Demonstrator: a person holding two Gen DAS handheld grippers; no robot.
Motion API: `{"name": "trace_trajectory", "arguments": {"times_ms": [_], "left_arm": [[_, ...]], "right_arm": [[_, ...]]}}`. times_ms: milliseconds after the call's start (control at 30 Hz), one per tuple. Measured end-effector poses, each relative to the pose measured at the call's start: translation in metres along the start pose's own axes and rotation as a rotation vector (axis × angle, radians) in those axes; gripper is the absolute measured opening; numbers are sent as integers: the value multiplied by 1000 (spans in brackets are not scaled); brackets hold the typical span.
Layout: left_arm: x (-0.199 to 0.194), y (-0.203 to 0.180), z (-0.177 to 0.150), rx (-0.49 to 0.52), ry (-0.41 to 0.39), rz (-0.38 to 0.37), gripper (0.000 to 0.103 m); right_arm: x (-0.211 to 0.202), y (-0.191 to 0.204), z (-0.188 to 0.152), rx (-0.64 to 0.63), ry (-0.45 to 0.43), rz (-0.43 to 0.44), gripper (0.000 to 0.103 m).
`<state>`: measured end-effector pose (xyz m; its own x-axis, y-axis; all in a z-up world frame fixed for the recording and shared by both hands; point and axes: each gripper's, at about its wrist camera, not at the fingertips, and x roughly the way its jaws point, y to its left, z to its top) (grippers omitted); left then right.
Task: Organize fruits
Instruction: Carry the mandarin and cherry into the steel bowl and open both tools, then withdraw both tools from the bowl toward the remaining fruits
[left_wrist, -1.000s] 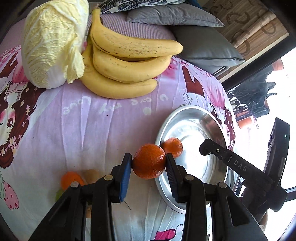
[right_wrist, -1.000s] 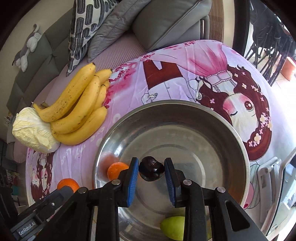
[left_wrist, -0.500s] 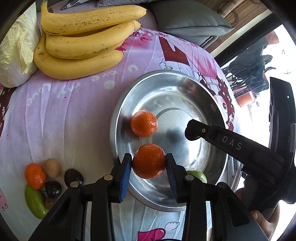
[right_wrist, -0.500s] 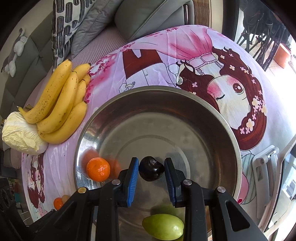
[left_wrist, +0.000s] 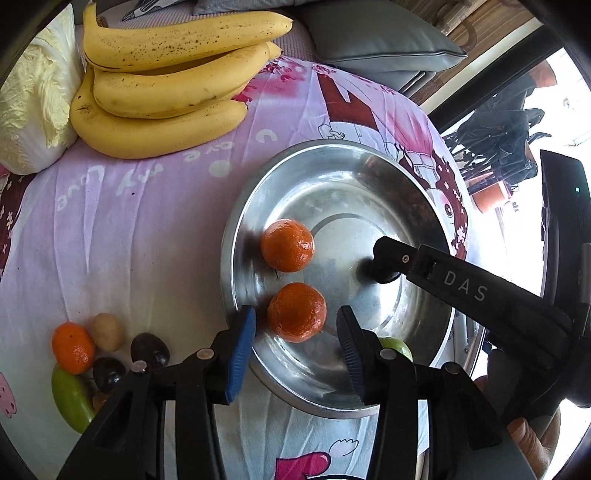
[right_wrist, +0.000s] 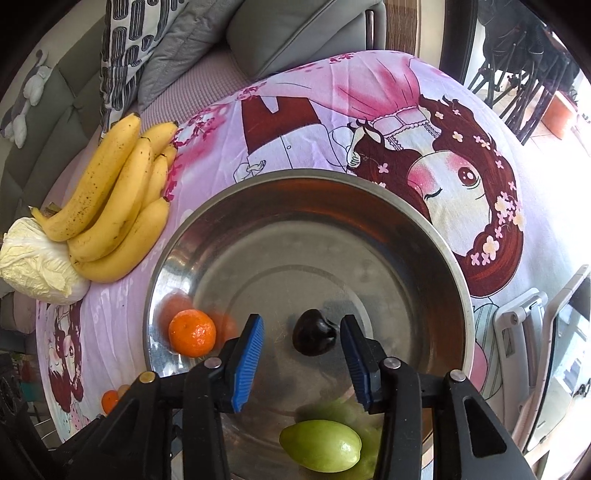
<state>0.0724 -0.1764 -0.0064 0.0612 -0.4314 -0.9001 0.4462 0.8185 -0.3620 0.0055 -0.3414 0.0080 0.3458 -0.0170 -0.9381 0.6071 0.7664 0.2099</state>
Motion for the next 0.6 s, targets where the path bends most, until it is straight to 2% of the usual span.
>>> {"name": "trace_trajectory", "arguments": {"times_ms": [100,200,300,400,600], "left_arm": [[-12,5,3,-10,-33,11,54],[-22,24,9,-67,-57,30,60],[-27,52,14,-150,-80,94,68],[-31,79,15,-215,-95,173,70],[-29,119,8,-321,-94,222,79]], "right_arm": [[-7,5,0,-19,-18,-4,61],[-7,12,-2,-41,-13,-2,68],[-4,22,-4,-73,0,-1,74],[-1,34,-8,-105,7,0,77],[4,55,-16,-171,25,16,83]]}}
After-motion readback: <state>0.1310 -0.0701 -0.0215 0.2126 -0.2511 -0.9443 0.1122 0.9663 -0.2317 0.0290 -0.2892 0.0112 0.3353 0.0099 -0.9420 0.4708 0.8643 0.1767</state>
